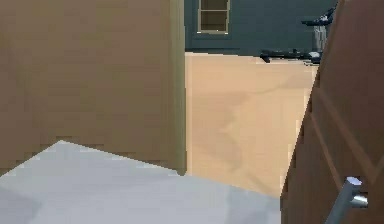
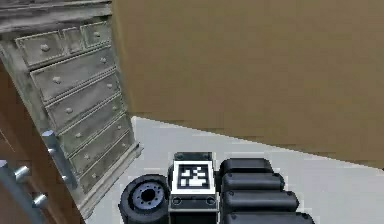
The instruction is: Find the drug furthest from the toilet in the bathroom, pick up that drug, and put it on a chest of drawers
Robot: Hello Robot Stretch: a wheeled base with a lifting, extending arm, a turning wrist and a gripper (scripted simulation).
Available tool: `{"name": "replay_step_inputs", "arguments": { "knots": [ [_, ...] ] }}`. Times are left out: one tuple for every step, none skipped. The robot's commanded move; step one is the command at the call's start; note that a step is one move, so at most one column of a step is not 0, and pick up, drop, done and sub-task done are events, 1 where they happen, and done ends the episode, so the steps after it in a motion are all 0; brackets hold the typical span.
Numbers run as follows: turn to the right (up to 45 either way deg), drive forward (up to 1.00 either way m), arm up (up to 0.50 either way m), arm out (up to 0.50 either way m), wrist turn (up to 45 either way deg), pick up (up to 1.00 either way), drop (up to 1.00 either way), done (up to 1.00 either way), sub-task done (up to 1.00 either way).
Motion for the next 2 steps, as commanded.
{"name": "replay_step_inputs", "arguments": {
  "knots": [
    [0.0,0.35,0.00,0.00,0.0,0.00,0.00,0.00,0.00],
    [18.0,0.00,0.00,0.00,0.0,0.00,0.00,0.00,0.00]
  ]
}}
